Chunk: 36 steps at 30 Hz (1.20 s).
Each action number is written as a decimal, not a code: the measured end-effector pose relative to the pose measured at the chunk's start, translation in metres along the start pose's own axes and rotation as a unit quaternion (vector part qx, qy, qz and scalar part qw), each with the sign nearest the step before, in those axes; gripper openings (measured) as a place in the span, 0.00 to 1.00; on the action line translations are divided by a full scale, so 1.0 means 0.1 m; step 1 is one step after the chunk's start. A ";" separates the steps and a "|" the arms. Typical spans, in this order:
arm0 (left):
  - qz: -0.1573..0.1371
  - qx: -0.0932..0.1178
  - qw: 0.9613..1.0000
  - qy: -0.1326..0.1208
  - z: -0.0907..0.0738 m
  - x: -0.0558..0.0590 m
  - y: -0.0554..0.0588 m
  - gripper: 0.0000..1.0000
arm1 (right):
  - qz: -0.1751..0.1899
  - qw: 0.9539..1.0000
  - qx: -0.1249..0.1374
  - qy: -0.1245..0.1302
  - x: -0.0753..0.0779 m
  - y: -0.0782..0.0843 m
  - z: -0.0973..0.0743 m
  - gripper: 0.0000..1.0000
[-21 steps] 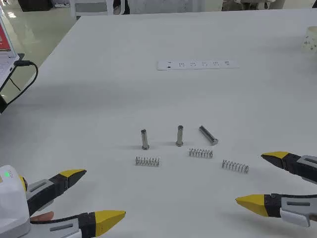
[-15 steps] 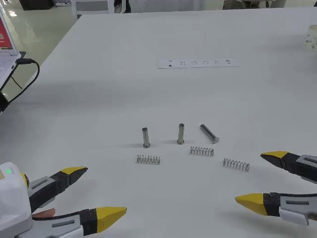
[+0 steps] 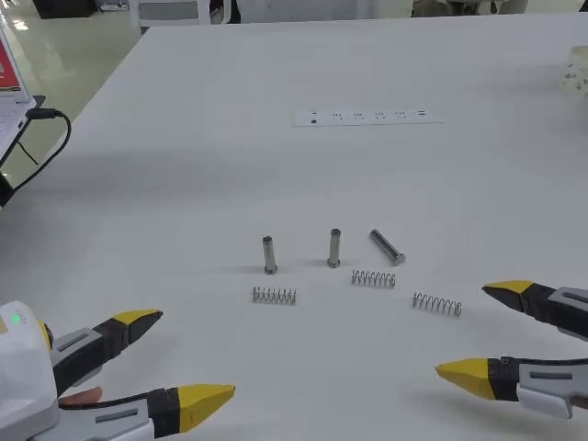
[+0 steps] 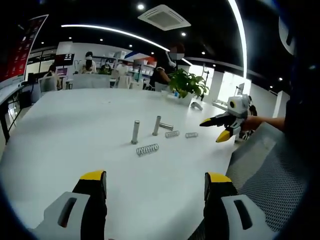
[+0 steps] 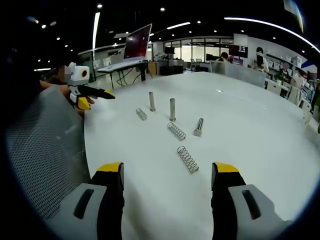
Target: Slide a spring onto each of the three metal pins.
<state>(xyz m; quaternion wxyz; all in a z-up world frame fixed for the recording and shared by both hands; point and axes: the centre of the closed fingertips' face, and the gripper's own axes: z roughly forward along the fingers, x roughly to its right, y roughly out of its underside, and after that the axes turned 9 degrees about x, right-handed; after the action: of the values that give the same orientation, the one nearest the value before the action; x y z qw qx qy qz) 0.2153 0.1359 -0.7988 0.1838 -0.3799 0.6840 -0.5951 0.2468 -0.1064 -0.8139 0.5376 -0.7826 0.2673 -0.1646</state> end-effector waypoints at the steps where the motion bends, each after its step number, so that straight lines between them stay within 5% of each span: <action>1: 0.001 -0.001 1.000 0.000 0.00 0.00 0.00 0.77 | 0.000 1.000 -0.001 0.000 0.00 0.00 0.00 0.71; 36: 0.004 -0.006 1.000 0.005 0.01 0.01 0.02 0.77 | 0.000 1.000 -0.006 -0.005 -0.01 0.01 0.00 0.71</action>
<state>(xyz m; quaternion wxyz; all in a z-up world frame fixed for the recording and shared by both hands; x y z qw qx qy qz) 0.2145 0.1344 -0.8007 0.1806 -0.3749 0.6901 -0.5921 0.2463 -0.1059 -0.8145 0.5340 -0.7866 0.2660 -0.1591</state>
